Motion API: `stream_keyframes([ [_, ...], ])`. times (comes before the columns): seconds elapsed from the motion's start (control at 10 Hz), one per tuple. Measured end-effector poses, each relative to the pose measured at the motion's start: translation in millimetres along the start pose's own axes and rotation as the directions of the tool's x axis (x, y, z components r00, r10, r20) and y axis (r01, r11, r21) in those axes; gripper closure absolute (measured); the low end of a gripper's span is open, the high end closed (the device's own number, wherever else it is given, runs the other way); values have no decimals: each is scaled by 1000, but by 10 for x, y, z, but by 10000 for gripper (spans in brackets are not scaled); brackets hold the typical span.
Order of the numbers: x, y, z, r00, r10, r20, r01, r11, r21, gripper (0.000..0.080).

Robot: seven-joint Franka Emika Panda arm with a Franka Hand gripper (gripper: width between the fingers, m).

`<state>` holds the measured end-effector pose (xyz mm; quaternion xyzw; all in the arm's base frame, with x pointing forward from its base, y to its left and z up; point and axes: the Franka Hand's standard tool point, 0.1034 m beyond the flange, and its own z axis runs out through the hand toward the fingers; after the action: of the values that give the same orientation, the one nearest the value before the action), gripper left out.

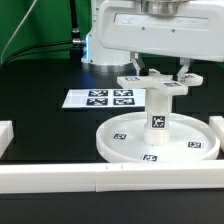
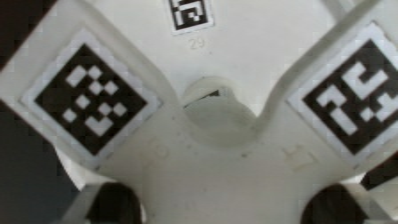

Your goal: Assemble round table

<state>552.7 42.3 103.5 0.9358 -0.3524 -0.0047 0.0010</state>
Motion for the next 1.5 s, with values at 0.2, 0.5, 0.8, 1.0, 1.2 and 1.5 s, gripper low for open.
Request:
stream_keyframes([
  [0.2,1,-4,-2,992,127,6,-127,992,6,357],
  [0.5,3,-5,-2,968,252,12,-252,968,10,357],
  [0.8,21,28,25,787,612,80,-617,782,89,357],
  [1.0,-1,15,18,632,765,124,-775,624,102,357],
  [1.2,3,17,19,548,825,137,-837,540,90,349],
  [1.5,-37,-10,-62,575,804,148,-818,571,78,162],
])
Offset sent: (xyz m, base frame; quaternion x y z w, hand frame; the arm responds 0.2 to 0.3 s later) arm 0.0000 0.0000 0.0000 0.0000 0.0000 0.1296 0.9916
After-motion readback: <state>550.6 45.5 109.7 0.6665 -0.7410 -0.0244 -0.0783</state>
